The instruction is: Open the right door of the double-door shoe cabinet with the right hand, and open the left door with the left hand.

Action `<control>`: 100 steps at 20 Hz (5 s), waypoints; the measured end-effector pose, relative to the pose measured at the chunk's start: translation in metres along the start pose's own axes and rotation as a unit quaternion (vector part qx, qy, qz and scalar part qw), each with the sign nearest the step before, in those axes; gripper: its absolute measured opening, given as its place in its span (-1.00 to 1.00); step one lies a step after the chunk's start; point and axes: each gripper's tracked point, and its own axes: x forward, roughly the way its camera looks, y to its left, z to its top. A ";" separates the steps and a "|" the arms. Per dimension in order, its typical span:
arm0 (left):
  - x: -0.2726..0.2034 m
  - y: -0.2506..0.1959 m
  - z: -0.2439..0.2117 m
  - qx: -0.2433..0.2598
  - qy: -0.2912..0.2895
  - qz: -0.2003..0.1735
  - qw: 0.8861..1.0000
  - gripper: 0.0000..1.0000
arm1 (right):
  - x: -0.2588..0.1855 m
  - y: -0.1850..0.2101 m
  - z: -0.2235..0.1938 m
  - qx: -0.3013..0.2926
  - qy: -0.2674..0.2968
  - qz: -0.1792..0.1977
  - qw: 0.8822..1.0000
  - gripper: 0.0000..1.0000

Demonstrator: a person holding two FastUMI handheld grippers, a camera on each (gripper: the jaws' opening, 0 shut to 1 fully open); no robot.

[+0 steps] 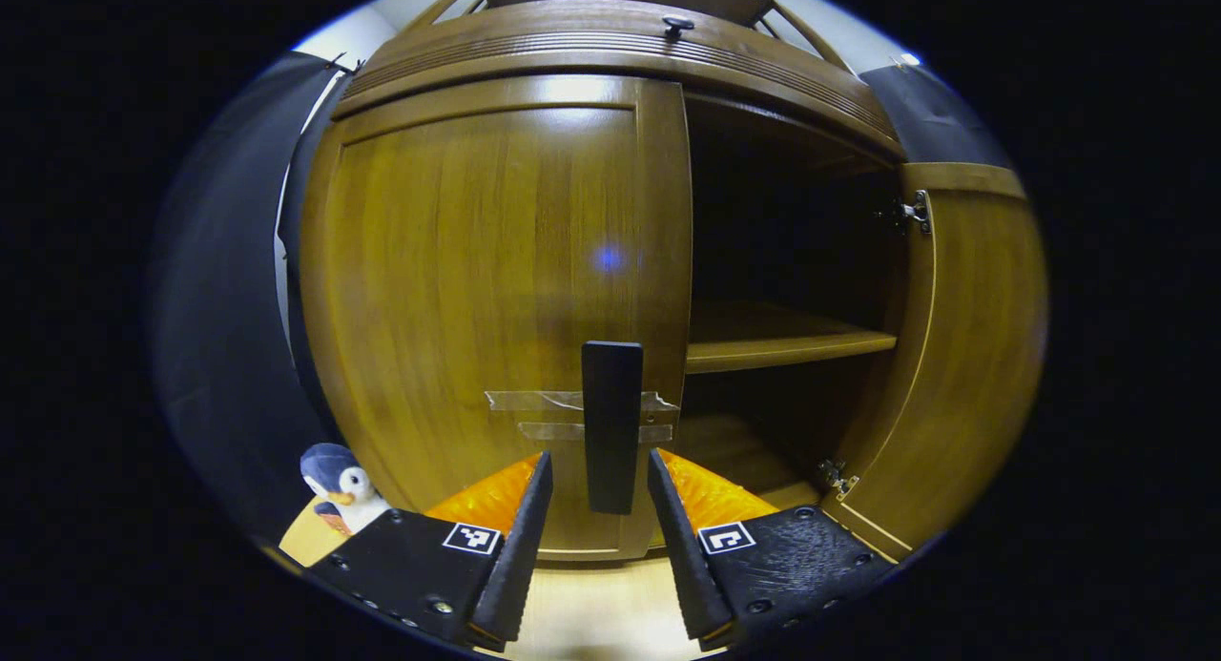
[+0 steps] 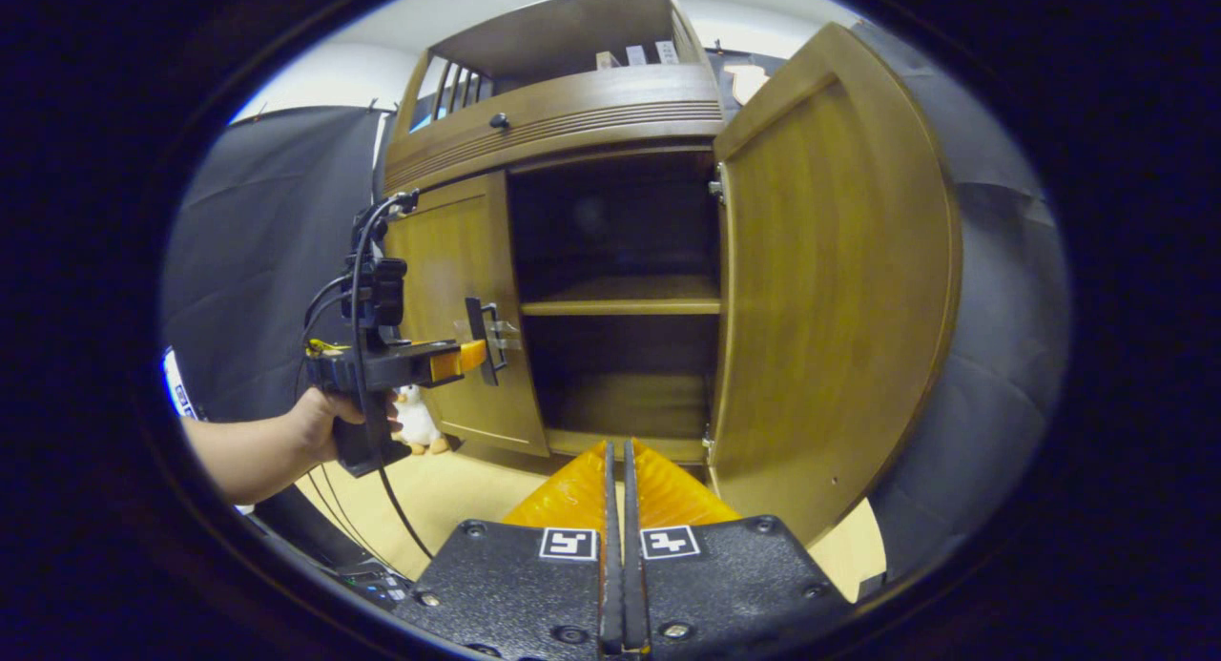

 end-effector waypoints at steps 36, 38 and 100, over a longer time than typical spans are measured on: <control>-0.020 0.002 0.001 0.014 -0.032 0.038 0.999 -0.61 | 0.015 0.014 -0.010 -0.002 0.017 0.021 1.000 -0.92; -0.034 0.005 -0.002 0.018 -0.034 0.041 0.998 -0.61 | 0.016 0.019 -0.011 -0.003 0.018 0.028 0.999 -0.92; -0.267 0.220 -0.035 -0.023 -0.041 0.180 0.982 -0.50 | 0.040 0.161 0.008 -0.093 0.004 0.097 0.991 -0.50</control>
